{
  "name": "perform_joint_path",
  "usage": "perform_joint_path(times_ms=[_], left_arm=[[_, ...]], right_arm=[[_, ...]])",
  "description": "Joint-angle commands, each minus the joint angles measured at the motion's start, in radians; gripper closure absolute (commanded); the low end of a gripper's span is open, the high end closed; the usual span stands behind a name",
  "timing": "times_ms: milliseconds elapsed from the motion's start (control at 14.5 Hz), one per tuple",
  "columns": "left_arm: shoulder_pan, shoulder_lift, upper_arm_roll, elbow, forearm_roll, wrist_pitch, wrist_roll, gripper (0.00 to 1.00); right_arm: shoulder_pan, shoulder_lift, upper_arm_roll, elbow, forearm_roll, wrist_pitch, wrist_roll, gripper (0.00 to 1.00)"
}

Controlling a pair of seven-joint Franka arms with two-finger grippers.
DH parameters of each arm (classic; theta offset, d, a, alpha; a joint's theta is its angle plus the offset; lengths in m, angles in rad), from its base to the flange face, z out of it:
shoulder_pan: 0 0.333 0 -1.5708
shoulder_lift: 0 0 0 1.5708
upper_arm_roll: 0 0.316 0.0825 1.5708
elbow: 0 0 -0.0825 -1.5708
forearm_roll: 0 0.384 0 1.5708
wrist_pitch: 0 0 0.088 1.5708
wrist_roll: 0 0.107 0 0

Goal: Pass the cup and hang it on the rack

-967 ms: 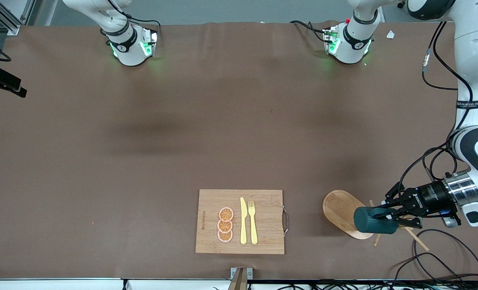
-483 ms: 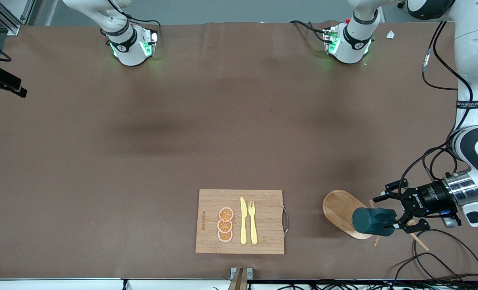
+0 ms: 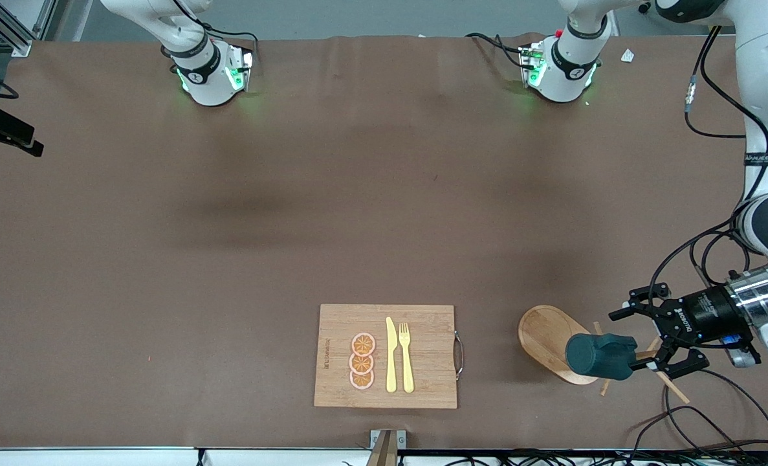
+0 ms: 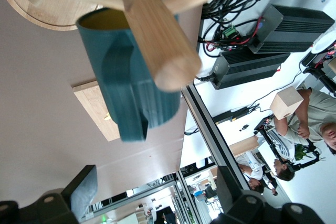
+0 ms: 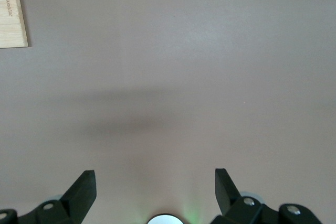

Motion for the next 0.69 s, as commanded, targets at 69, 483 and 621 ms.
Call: perform_joint_path(times_ms=[69, 483, 621], left_arm=[[-0.003, -0.049, -0.007, -0.014, 0.076, -0.058, 0.003, 0.0], [-0.029, -0.13, -0.027, -0.016, 0.248, -0.123, 0.004, 0.0], [-0.035, -0.164, -0.055, -0.016, 0.355, -0.15, 0.009, 0.0]], right_arm=[[-0.002, -0.025, 0.005, -0.025, 0.001, 0.006, -0.003, 0.0], [-0.004, -0.025, 0.003, -0.025, 0.001, 0.004, -0.005, 0.0], [-0.004, -0.025, 0.003, -0.025, 0.001, 0.004, -0.005, 0.0]])
